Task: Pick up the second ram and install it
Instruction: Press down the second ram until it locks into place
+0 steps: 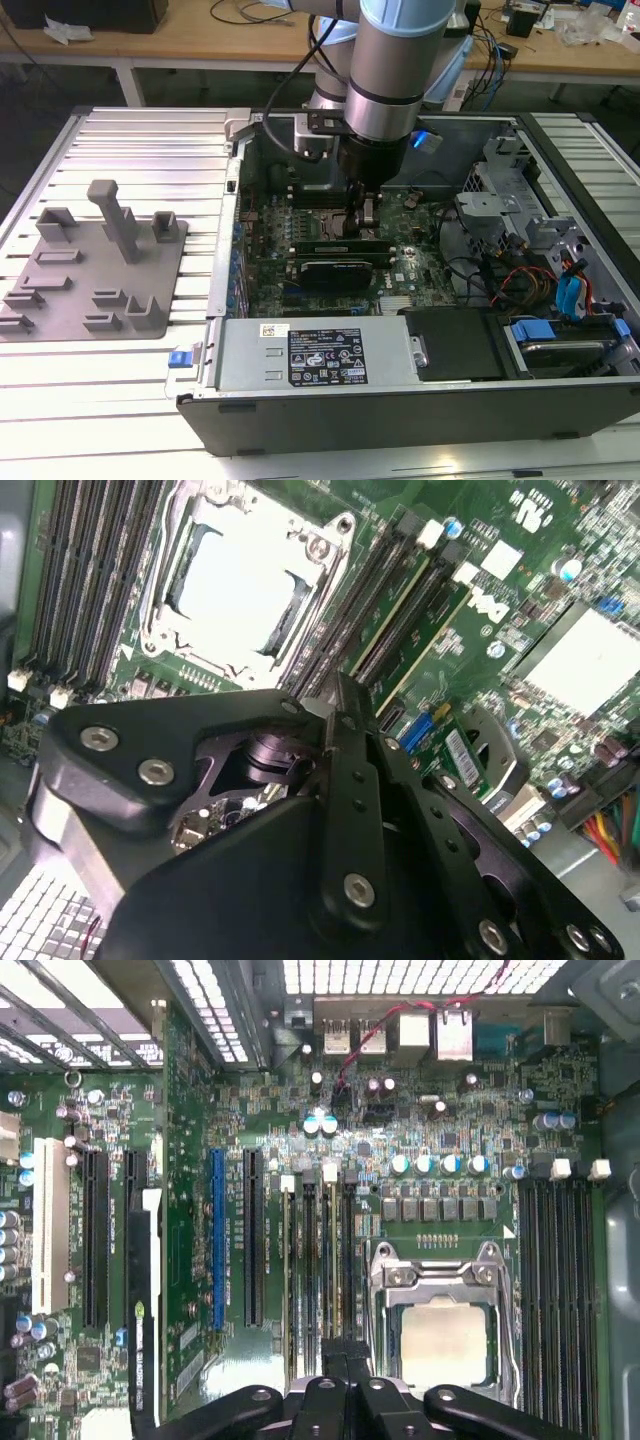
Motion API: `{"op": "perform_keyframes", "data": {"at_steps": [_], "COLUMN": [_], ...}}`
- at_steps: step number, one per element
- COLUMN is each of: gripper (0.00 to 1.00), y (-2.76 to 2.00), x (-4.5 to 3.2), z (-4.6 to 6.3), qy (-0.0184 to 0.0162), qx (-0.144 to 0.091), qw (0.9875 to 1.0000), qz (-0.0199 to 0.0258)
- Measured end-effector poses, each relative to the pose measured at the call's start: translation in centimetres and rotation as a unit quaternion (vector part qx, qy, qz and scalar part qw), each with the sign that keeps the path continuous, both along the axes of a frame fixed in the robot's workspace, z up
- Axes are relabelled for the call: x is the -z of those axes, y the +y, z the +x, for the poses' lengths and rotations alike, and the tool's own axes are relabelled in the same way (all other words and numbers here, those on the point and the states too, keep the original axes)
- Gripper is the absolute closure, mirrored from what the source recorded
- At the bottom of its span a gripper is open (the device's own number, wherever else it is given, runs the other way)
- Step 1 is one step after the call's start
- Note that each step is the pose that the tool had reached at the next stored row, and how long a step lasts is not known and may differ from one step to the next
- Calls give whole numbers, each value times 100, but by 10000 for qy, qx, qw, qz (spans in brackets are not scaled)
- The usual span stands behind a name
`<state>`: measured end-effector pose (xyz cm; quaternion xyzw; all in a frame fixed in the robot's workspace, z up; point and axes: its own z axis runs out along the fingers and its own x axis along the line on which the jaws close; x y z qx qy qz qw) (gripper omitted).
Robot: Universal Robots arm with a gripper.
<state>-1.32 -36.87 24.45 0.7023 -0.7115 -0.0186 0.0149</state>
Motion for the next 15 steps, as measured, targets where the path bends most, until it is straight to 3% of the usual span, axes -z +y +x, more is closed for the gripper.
{"op": "perform_keyframes", "data": {"at_steps": [5, 7, 12, 15], "gripper": [92, 92, 92, 92], "y": [1, 1, 0, 0], "x": [2, 5, 7, 77], "z": [360, 449, 456, 457], "qy": [3, 3, 3, -36], "qx": [0, 0, 0, 0], "qw": [10000, 10000, 10000, 10000], "qz": [1, 1, 1, 1]}}
